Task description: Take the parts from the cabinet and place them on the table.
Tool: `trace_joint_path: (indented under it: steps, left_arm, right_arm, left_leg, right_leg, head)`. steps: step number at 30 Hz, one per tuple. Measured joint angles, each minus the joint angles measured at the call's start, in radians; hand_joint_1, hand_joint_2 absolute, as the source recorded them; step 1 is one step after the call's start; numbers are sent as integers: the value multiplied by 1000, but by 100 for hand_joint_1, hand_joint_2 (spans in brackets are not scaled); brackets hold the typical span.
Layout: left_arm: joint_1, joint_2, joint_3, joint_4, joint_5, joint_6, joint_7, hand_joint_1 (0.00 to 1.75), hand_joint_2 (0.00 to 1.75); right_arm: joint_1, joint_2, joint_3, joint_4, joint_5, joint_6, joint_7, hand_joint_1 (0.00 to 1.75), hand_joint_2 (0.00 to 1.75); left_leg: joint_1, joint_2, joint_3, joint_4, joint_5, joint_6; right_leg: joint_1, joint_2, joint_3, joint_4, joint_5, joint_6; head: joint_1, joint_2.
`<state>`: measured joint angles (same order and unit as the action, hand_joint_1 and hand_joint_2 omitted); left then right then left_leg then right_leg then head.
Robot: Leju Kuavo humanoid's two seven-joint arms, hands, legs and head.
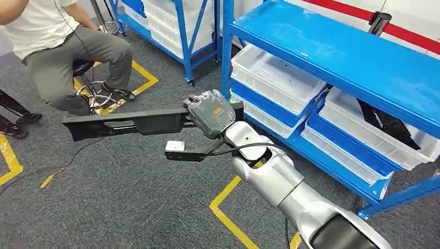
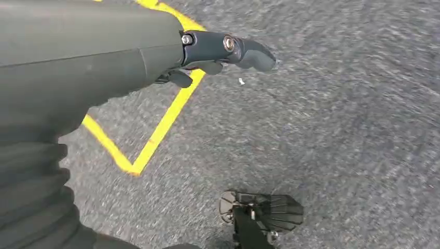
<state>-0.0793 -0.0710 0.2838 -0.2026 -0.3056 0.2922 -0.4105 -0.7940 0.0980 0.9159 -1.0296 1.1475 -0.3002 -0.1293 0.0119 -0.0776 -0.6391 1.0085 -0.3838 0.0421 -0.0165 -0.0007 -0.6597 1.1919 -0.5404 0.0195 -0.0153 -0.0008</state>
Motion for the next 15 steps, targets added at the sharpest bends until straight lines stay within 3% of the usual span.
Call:
trace_joint_path:
  steps: [1,2,3,4,6,7,8,9,10,12,13,14,15]
  left_arm:
    - [0,0,0,0,-1,0,0,0,175]
    - [-1,0,0,0,-2,0,0,0,175]
    - [-1,0,0,0,-2,0,0,0,175]
    - [-1,0,0,0,-2,0,0,0,175]
    - [1,0,0,0,-2,0,0,0,175]
    - [2,2,0,0,-2,0,0,0,175]
    - [4,1,0,0,-2,1,-1,0,175]
    - [3,0,0,0,-2,2,-1,0,175]
    - [2,0,0,0,-2,3,-2,0,175]
    - [2,0,0,0,-2,4,-5,0,175]
    - [4,-1,0,0,-2,4,-6,0,175]
    - [6,-1,0,0,-2,4,-6,0,175]
    - [7,-1,0,0,-2,4,-8,0,175]
  right_arm:
    - [-1,0,0,-1,0,0,2,175,175]
    - [-1,0,0,-2,0,0,3,175,175]
    - [-1,0,1,-2,0,0,3,175,175]
    - [-1,2,2,-4,2,2,4,175,175]
    - [0,0,2,-5,3,7,6,175,175]
    - [0,4,2,-6,4,8,6,175,175]
    - [-1,8,2,-7,5,9,6,175,175]
    - [-2,12,2,-9,6,10,6,175,175]
    - [-3,12,2,-9,6,13,7,175,175]
    - [-1,11,2,-9,7,21,8,175,175]
    - [0,11,2,-9,8,23,8,175,175]
    - [0,11,3,-10,9,27,8,175,175]
    - [0,12,3,-11,9,28,8,175,175]
  left_leg:
    - [2,-13,0,1,1,-4]
    - [2,-23,-2,1,2,-11]
    - [-3,-32,-8,6,2,-20]
    - [0,-39,-13,5,6,-26]
    - [9,-56,-20,-3,15,-42]
    - [11,-65,-24,-1,15,-46]
    - [6,-14,-30,18,2,-49]
    - [7,33,-49,64,-29,-53]
    - [10,61,-85,142,-71,-57]
    - [15,75,-158,295,-134,-62]
    - [16,75,-171,321,-134,-63]
    - [18,76,-157,294,-113,-63]
    - [18,81,-119,226,-77,-62]
  right_leg:
    - [-6,13,49,-103,41,12]
    - [-14,57,84,-181,64,18]
    - [-14,84,84,-181,67,11]
    - [-11,74,86,-185,73,-3]
    - [0,58,87,-185,77,-14]
    - [-11,45,89,-195,84,-24]
    - [-11,36,93,-198,87,-30]
    - [-10,25,95,-199,85,-43]
    - [-6,13,97,-199,84,-45]
    - [1,-14,98,-199,81,-50]
    - [2,-28,98,-199,80,-50]
    - [2,-39,98,-198,79,-50]
    - [2,-49,99,-198,78,-50]
  head:
    - [0,0]
    - [2,0]
    - [1,0]
    - [-2,0]
    - [-2,0]
    - [0,0]
    - [-3,0]
    - [-14,0]
    - [-15,0]
    - [-15,0]
    - [-14,0]
    - [-14,0]
    - [-15,0]
